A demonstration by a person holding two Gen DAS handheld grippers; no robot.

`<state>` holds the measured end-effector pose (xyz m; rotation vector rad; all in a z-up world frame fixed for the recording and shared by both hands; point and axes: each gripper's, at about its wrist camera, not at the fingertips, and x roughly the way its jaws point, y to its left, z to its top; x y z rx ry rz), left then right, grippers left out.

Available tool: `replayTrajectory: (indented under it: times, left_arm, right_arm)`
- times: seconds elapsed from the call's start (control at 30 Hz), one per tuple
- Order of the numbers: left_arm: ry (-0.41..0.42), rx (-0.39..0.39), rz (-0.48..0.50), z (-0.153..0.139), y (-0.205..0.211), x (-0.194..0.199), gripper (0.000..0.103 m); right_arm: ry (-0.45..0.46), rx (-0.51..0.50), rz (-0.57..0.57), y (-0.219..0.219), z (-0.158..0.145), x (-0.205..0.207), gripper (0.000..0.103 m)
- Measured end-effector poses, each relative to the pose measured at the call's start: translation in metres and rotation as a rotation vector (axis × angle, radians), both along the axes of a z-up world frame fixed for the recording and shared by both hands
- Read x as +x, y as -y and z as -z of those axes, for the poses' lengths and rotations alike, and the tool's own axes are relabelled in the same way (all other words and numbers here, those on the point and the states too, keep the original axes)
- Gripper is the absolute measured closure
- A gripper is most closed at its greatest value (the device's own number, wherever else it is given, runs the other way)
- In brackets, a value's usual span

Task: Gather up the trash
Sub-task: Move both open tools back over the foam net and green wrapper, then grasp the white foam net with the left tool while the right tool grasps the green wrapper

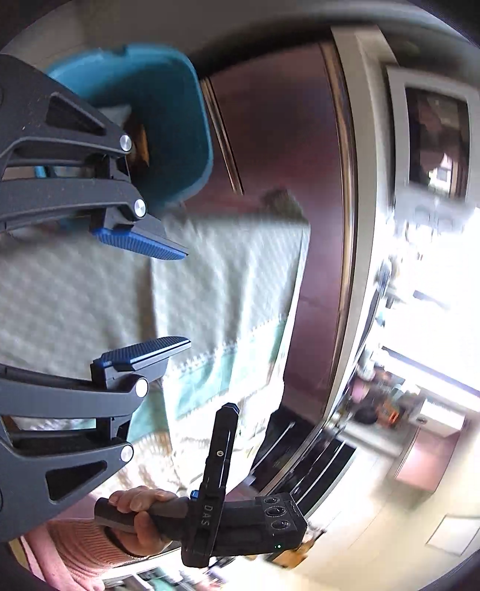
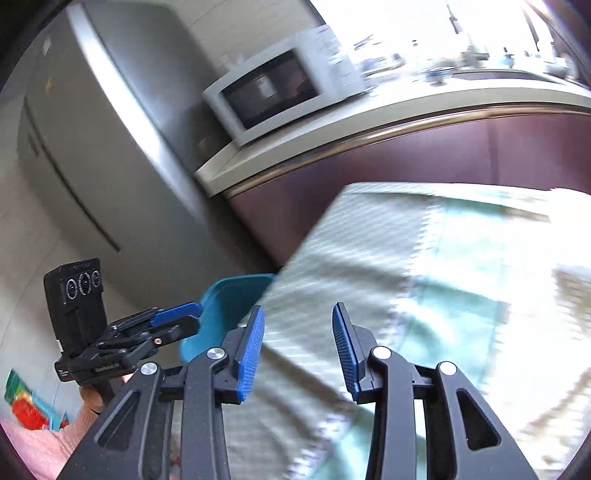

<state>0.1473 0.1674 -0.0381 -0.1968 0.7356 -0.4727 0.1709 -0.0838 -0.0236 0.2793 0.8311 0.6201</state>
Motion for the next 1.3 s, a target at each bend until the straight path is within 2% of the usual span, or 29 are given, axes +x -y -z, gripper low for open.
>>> replayTrajectory:
  times: [0.2, 0.33, 0.47, 0.57, 0.7, 0.87, 1.1, 1.13, 1.17, 1.2, 1.23, 1.3]
  left_arm:
    - [0.007, 0.034, 0.139, -0.018, 0.104, 0.038, 0.056]
    - [-0.005, 0.042, 0.206, -0.025, 0.175, 0.069, 0.052]
    - [-0.065, 0.023, 0.262, -0.017, 0.239, 0.108, 0.049]
    - [-0.109, 0.042, 0.256, 0.0, 0.279, 0.138, 0.049]
    - [-0.175, 0.053, 0.233, 0.026, 0.306, 0.174, 0.049]
    - [-0.252, 0.02, 0.215, 0.048, 0.323, 0.202, 0.049]
    - [-0.285, -0.004, 0.215, 0.065, 0.338, 0.216, 0.057]
    - [-0.288, -0.009, 0.213, 0.065, 0.337, 0.215, 0.06]
    - [-0.291, -0.011, 0.212, 0.066, 0.338, 0.216, 0.068]
    - [-0.297, -0.011, 0.213, 0.067, 0.336, 0.215, 0.073]
    - [-0.304, -0.01, 0.211, 0.068, 0.339, 0.215, 0.083]
    - [-0.304, -0.021, 0.207, 0.069, 0.339, 0.214, 0.086]
  right_arm:
    - [0.024, -0.067, 0.229, 0.107, -0.003, -0.003, 0.061]
    - [0.017, -0.112, 0.355, 0.161, 0.004, 0.007, 0.056]
    - [-0.017, -0.108, 0.419, 0.206, 0.021, 0.021, 0.054]
    - [-0.07, -0.067, 0.427, 0.22, 0.041, 0.034, 0.054]
    - [-0.108, -0.037, 0.422, 0.227, 0.058, 0.045, 0.054]
    - [-0.124, -0.009, 0.4, 0.229, 0.066, 0.051, 0.055]
    - [-0.134, 0.014, 0.382, 0.235, 0.071, 0.054, 0.074]
    - [-0.135, 0.016, 0.38, 0.235, 0.071, 0.053, 0.075]
    - [-0.133, 0.015, 0.378, 0.235, 0.071, 0.053, 0.078]
    - [-0.132, 0.016, 0.376, 0.235, 0.072, 0.053, 0.084]
    - [-0.132, 0.023, 0.374, 0.236, 0.072, 0.052, 0.087]
    - [-0.133, 0.033, 0.369, 0.236, 0.072, 0.051, 0.089]
